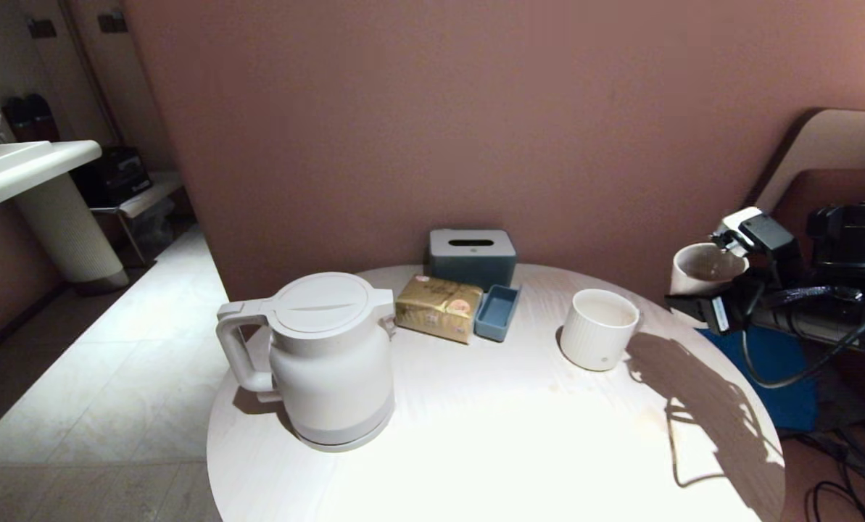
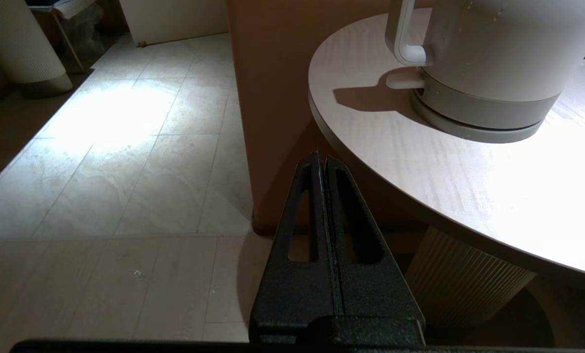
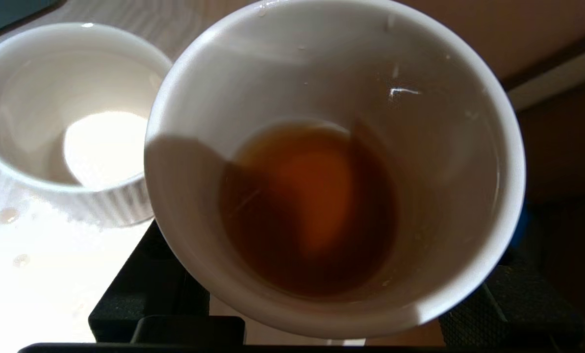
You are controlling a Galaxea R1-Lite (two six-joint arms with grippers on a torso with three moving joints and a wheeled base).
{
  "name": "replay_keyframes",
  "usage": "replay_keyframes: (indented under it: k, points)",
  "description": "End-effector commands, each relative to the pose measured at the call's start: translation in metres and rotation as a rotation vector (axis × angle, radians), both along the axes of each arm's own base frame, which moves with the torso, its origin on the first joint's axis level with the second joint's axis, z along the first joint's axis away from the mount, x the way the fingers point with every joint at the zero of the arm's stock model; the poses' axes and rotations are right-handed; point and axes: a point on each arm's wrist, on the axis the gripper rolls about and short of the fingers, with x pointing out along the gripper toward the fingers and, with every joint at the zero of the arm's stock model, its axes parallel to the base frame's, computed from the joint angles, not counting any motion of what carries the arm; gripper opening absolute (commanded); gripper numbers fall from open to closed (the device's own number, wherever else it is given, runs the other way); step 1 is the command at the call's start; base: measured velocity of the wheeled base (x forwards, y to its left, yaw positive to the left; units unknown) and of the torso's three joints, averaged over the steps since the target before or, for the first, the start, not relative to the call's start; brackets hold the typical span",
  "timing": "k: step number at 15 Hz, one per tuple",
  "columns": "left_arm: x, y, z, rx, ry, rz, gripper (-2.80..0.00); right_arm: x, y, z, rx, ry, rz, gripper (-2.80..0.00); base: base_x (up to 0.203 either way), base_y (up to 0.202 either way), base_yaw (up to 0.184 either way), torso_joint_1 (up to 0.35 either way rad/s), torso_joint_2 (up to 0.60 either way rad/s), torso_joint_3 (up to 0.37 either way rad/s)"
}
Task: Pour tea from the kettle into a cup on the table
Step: Pour water into another cup
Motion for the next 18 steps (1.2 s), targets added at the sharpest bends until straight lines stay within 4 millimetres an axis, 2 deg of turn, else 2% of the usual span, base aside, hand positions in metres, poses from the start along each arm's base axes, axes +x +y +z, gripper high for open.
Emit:
replay_keyframes:
  k: [1,11,14,18]
  points:
    - [0.0,0.0,0.0,0.0,-0.001,0.0,-2.8,0.015,0.0,-0.006,-0.027,0.012,0.016,-2.8,0.0,0.0,0.0,0.0,0.0,0.0]
    - [0.0,0.0,0.0,0.0,-0.001,0.0,-2.8,0.036,0.005,-0.022,-0.275,0.046,0.127,-2.8,0.0,0.0,0.0,0.0,0.0,0.0]
    - [0.0,0.0,0.0,0.0,-0.001,0.0,-2.8,0.05,0.008,-0.02,-0.333,0.033,0.115,-2.8,0.0,0.0,0.0,0.0,0.0,0.0]
    - [0.0,0.0,0.0,0.0,-0.001,0.0,-2.8,0.06,0.018,-0.012,-0.399,0.003,0.114,-2.8,0.0,0.0,0.0,0.0,0.0,0.0]
